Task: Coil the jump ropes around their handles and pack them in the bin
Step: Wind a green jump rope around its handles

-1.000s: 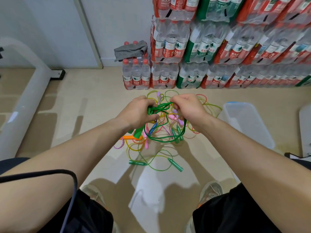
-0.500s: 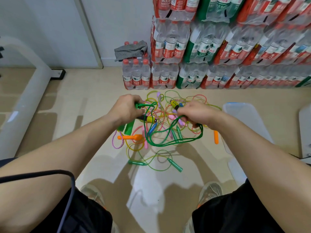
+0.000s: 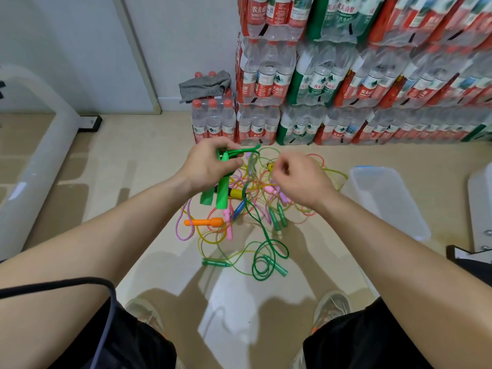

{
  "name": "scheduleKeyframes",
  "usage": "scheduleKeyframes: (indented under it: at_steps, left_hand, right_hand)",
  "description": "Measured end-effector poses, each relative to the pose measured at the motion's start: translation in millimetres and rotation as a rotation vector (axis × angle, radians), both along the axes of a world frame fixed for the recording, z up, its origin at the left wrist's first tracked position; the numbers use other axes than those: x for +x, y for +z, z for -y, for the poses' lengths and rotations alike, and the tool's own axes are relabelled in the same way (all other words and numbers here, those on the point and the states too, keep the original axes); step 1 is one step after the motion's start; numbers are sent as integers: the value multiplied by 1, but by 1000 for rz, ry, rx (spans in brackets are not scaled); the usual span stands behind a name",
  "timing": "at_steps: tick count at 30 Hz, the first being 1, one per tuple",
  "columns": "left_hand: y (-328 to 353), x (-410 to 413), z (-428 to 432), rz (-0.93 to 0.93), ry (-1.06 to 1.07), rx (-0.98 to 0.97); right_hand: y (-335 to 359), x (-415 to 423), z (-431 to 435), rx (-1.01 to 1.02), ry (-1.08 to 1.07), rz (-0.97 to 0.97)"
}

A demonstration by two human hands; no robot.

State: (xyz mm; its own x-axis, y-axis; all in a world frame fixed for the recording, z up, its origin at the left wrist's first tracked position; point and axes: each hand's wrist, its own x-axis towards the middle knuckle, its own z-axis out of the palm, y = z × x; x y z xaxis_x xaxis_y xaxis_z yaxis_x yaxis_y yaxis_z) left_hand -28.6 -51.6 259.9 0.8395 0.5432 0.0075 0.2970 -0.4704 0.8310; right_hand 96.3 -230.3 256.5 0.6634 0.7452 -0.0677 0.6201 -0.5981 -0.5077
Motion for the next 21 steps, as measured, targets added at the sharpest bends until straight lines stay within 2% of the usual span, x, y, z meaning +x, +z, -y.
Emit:
scheduleKeyframes:
  at_steps: [2, 4, 5, 8, 13, 14, 17, 21]
  left_hand:
    - [2, 1, 7, 6, -59, 60]
    - [3, 1, 16, 29, -107, 89]
    - [4, 2, 20, 41, -124, 95]
    - [6, 2, 25, 88, -131, 77]
    - [12, -1, 29, 186, -126, -131]
    - [12, -1, 29, 201, -113, -188]
    - [9, 0, 26, 251, -39, -283]
    - [1, 2, 29, 269, 155, -351]
  right_hand:
    - [14, 0, -3, 201, 13, 131]
    - [22, -4, -4, 185, 170, 179]
    - [23, -7, -5, 140, 209, 143]
    - [11, -11, -10, 97, 179, -172]
    - [10, -21, -15, 386, -27, -907]
    - [10, -25, -16, 407, -81, -996]
    - [7, -33, -17, 427, -178, -1135]
    - [9, -45, -18, 360, -129, -1011]
